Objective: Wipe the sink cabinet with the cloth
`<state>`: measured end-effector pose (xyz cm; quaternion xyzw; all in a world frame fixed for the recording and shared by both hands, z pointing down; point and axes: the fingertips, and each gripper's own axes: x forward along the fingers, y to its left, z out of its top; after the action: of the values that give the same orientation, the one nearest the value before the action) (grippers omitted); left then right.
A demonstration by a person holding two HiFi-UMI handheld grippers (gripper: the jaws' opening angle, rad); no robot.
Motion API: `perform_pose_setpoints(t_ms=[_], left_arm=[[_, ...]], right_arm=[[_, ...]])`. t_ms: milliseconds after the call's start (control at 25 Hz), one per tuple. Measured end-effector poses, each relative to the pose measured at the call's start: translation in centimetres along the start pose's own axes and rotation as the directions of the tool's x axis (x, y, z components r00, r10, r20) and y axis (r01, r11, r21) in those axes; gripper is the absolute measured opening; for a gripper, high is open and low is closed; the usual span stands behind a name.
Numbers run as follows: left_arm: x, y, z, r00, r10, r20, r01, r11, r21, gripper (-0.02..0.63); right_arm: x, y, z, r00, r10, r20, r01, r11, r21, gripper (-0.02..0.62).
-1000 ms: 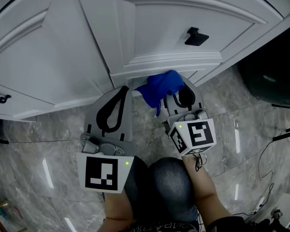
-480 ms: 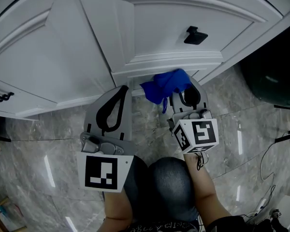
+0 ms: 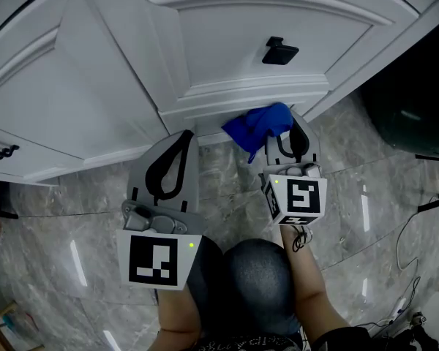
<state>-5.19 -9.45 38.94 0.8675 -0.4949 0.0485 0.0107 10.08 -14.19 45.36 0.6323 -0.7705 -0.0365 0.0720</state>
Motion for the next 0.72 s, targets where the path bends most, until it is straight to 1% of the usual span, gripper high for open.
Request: perform_pose_setpoints(t_ms=[120,480,720], left_arm=[[0.1,-0.3,0.0,1.0,-0.003,-0.002,0.003,1.0,0.005,0.0],[-0.2,-0.2,0.1,1.0,0.014,-0.018,-0.014,1.0,0.011,0.0],[-0.1,-0.7,0.3,1.0,0.003,-0.011,-0.003,1.0,0.021,0.0]], right_arm=[[0.0,-0.7,-0.4,1.0,-0.012,0.002,0.012,1.0,0.024,0.115],[0.0,-1.5,-0.7,1.0,-0.025,0.003,0.025,1.0,-0.01,0.115],[-0.2,-2.8,-1.0,0.999,-0.051,-0.005,0.051,0.999,-0.009,0.115]])
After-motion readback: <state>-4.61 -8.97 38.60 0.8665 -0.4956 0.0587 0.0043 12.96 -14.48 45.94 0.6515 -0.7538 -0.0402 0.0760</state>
